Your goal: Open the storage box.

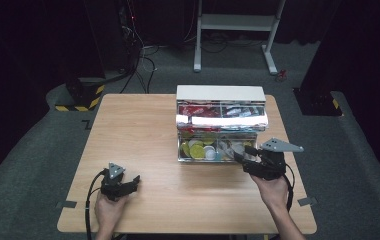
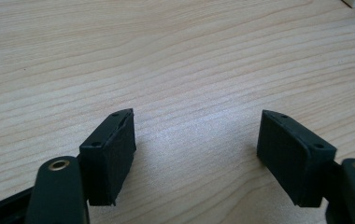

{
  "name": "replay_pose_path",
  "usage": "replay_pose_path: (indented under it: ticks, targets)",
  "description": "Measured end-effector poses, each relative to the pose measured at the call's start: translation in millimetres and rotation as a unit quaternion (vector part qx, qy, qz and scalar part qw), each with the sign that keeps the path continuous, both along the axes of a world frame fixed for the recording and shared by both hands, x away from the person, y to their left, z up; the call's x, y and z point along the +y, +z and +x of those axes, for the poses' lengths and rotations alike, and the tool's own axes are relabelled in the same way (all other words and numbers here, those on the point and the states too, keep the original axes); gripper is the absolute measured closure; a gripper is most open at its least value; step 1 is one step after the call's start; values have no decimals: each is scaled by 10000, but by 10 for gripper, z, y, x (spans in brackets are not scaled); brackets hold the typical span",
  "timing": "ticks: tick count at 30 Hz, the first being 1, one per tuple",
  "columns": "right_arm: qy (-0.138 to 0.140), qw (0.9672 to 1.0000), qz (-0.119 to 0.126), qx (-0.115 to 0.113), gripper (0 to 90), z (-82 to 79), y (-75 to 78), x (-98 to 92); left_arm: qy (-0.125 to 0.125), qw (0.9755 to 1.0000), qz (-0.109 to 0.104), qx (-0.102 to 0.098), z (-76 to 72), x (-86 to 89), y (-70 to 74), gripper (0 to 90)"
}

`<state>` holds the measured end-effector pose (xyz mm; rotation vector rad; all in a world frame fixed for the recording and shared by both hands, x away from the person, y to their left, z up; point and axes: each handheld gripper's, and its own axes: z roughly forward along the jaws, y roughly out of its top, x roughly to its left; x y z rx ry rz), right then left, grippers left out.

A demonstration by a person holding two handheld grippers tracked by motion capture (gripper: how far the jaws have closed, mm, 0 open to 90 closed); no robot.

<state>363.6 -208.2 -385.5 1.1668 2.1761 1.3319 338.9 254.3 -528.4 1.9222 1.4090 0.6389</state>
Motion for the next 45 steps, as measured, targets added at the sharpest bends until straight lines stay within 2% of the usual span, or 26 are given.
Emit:
replay_pose_path:
  ticks: [3, 6, 16, 26, 32, 45]
  targets:
    - [21, 10000, -33, -75, 494, 27, 42, 15, 0, 10000, -6, 1, 0, -1, -1, 283]
    - [75, 9998, 56, -199, 512, 54, 103, 27, -3, 10000, -1, 0, 0, 0, 0, 283]
    - [49, 9993, 116, -345, 565, 165, 198, 70, -2, 10000, -5, 0, 0, 0, 0, 284]
    - [65, 9995, 67, -318, 604, 249, 248, 150, -4, 10000, -3, 0, 0, 0, 0, 283]
    - [36, 9995, 136, -279, 606, 284, 292, 163, -3, 10000, -10, 3, 0, 2, 0, 283]
    - [71, 9996, 23, -263, 607, 357, 362, 241, 6, 10000, -36, 15, -3, 0, 0, 281]
